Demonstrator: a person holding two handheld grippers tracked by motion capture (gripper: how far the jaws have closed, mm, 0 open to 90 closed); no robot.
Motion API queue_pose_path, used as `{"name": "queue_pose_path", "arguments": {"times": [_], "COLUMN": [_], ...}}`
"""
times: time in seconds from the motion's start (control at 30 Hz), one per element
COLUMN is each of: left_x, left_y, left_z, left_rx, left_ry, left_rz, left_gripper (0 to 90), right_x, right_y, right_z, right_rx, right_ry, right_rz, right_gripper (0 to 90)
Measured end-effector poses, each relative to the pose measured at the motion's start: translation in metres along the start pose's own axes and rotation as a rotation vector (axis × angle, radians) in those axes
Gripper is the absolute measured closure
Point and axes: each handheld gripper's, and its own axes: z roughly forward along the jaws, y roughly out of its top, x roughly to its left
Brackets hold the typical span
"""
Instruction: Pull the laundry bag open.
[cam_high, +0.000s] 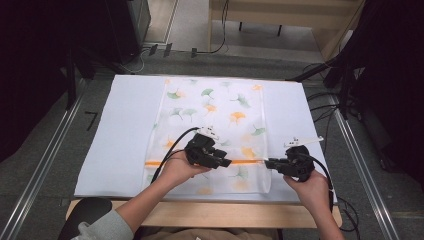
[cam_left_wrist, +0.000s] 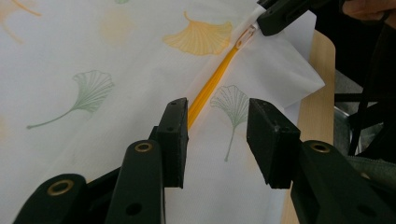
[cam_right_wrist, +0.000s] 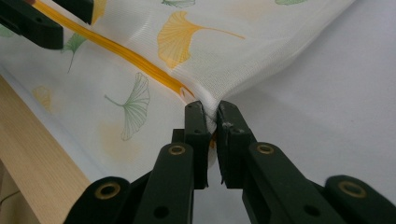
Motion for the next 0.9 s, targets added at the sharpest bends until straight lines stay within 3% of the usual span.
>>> {"name": "queue_pose_path", "arguments": {"times": [0.2,0.47,0.6,0.73,0.9], "left_x": [-0.005,-0.013,-0.016,-0.015,-0.019], "left_y": [0.002,0.010,0.012,0.013,0.018], "left_z": [0.014,0.033,0.040,0.048,0.058], "left_rx": [0.015,0.013,0.019,0.014,0.027], "left_ry": [-0.020,-0.060,-0.043,-0.053,-0.049], "left_rz": [-0.005,-0.007,0.013,0.001,0.014], "left_gripper": [66.9,68.8,67.9,67.9,65.3], "right_x": [0.001,0.002,0.003,0.003,0.004], "right_y": [0.001,0.002,0.002,0.002,0.003], "right_z": [0.000,-0.001,-0.001,-0.001,-0.002], "right_rx": [0.006,0.006,0.006,0.005,0.004], "right_ry": [0.004,0.009,0.009,0.014,0.021], "right_rz": [0.003,0.000,0.001,-0.004,-0.008], "right_gripper": [85.4,85.4,85.4,85.4,85.4]}}
